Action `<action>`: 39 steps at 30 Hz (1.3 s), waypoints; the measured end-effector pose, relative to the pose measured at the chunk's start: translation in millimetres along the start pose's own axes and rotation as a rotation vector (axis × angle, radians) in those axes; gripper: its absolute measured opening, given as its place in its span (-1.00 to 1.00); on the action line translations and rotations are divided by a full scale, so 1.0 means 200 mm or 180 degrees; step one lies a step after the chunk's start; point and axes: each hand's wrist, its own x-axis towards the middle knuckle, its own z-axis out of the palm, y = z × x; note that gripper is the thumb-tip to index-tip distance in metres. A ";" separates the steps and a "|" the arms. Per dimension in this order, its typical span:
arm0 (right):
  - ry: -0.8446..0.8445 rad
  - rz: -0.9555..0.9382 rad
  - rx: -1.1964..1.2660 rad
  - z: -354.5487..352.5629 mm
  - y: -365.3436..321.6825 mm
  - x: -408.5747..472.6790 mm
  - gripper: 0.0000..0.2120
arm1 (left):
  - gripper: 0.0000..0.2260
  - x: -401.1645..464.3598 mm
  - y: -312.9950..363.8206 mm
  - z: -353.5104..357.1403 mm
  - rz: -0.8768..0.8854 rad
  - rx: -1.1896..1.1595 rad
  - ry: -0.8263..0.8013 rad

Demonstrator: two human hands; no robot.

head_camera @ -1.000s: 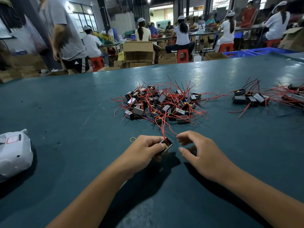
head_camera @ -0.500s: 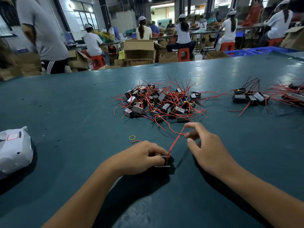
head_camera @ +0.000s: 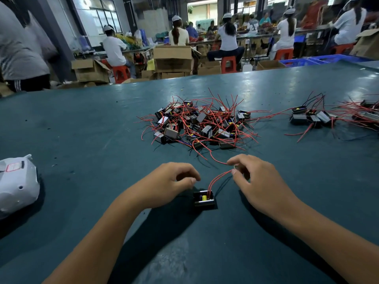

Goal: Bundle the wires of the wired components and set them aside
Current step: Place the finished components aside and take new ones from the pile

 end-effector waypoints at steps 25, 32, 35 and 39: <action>-0.0377 -0.0155 0.0309 0.00 0.00 0.00 -0.78 | -0.47 0.00 0.09 0.14 0.0581 0.1310 -0.0251; -0.0622 0.0225 0.0835 -0.05 0.01 0.03 -0.79 | -0.46 0.00 0.11 0.14 0.0443 0.1798 0.0131; -0.1243 0.0127 0.0845 -0.08 0.00 0.02 -0.78 | -0.46 0.00 0.10 0.15 0.0445 0.1787 0.0207; -0.1449 -0.0190 0.0333 -0.09 0.02 0.02 -0.84 | -0.52 0.00 0.10 0.15 0.0468 0.1738 0.0322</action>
